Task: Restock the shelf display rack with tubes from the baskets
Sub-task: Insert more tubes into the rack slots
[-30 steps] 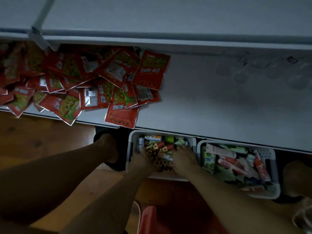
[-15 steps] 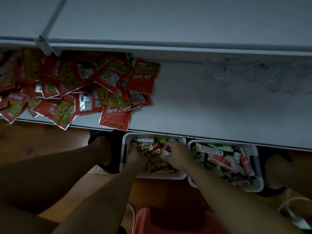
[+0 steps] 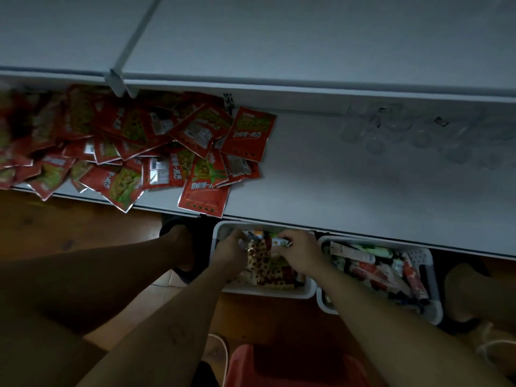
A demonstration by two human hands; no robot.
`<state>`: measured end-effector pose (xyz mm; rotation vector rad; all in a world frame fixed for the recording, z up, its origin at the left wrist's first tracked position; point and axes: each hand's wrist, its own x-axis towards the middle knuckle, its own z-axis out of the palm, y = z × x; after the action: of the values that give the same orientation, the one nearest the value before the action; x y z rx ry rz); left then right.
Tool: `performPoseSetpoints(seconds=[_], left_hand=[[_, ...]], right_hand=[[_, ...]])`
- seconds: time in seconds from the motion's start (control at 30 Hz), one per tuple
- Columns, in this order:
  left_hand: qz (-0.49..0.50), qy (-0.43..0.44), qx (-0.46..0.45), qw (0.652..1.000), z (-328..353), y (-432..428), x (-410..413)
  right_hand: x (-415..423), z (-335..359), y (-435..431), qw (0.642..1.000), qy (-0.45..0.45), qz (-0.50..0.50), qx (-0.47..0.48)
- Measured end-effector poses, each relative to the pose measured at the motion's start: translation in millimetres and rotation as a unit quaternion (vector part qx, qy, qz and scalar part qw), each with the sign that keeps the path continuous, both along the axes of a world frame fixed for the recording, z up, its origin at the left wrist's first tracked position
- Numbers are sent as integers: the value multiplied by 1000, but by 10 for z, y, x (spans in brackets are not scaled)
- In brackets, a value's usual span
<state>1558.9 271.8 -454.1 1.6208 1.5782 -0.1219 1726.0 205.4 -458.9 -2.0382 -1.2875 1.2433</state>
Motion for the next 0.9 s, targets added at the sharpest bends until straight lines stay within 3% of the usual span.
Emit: performPoseSetpoints(seconds=[0.1, 0.23, 0.47, 0.63, 0.8, 0.9], left_hand=[[-26, -24, 21, 999, 249, 51, 3], [-75, 8, 36, 996, 669, 151, -97], [-98, -22, 52, 994, 1404, 250, -99], [-189, -27, 31, 981, 1981, 391, -35], [-255, -18, 194, 947, 2437, 440, -7], [-295, -4, 232, 927, 2670, 496, -33]], right_hand=[[-30, 113, 78, 1000, -15, 13, 15], [-23, 306, 77, 999, -24, -8, 45], [27, 698, 33, 994, 10, -59, 94], [34, 1088, 135, 987, 20, -65, 143], [83, 1555, 204, 978, 57, -61, 190], [89, 1889, 242, 971, 55, -34, 230]])
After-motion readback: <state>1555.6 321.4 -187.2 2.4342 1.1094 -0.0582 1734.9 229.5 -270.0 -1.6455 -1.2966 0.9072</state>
